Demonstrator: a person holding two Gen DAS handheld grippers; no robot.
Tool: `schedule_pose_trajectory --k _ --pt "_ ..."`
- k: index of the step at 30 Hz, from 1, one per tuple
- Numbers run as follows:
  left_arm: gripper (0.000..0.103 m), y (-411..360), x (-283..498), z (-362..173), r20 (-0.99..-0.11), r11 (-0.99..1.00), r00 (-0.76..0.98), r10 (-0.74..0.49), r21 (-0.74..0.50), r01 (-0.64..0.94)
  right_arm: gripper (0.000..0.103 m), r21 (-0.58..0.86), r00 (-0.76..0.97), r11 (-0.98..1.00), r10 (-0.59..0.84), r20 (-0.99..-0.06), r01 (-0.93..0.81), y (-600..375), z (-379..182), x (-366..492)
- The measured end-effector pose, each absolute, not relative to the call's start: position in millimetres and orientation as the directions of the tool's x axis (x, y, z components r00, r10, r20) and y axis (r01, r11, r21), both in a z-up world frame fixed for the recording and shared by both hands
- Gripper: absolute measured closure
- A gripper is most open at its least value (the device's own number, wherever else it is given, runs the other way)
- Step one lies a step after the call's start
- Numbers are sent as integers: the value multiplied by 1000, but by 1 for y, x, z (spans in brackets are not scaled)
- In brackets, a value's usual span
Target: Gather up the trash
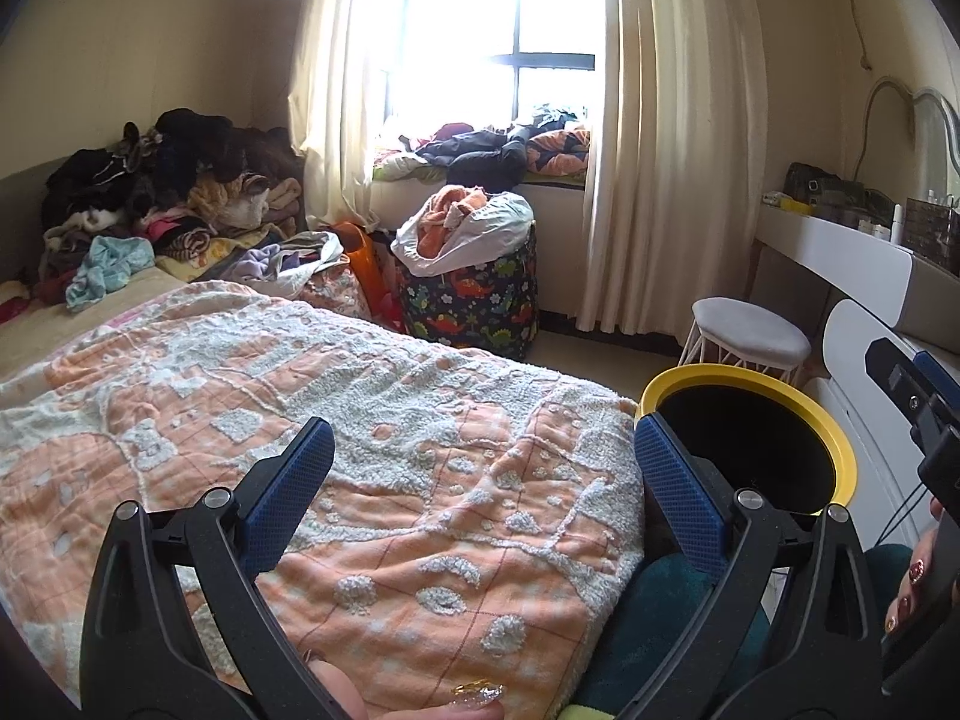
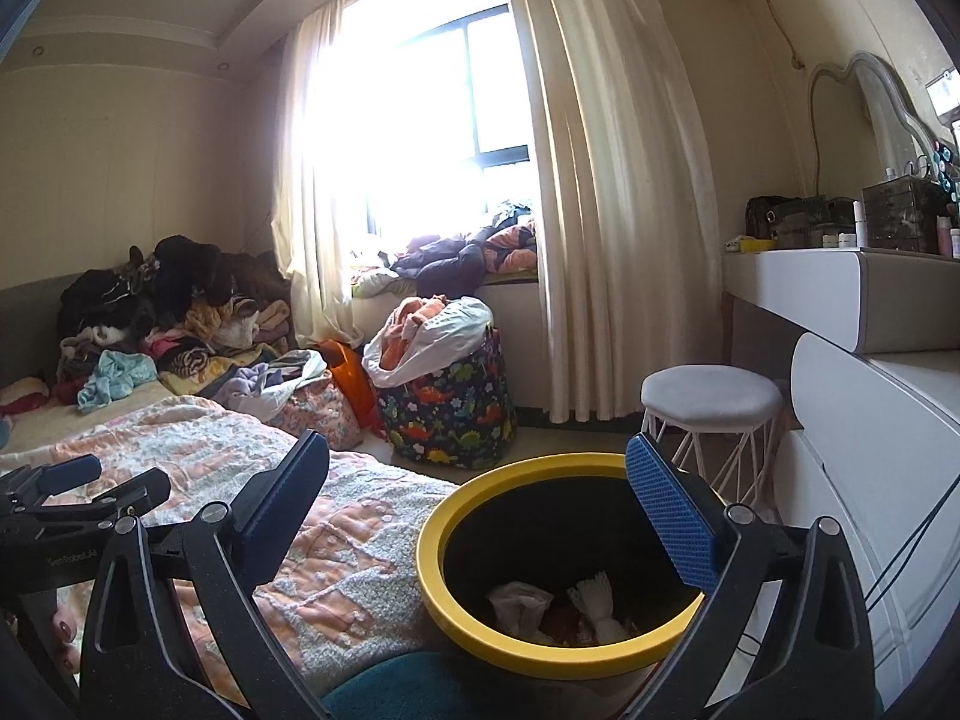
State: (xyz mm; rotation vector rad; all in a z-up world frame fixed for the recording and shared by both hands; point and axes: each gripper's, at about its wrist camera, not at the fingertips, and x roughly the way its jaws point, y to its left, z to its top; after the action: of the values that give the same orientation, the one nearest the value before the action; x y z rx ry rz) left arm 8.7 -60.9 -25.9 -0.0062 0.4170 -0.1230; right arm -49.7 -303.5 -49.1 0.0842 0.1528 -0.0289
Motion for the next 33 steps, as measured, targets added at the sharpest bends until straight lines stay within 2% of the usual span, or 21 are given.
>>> schedule_pose_trajectory --k 33 --pt "11 -62 8 -29 -407 992 905 -125 -40 119 7 115 986 991 -55 -156 73 -311 -51 -54"
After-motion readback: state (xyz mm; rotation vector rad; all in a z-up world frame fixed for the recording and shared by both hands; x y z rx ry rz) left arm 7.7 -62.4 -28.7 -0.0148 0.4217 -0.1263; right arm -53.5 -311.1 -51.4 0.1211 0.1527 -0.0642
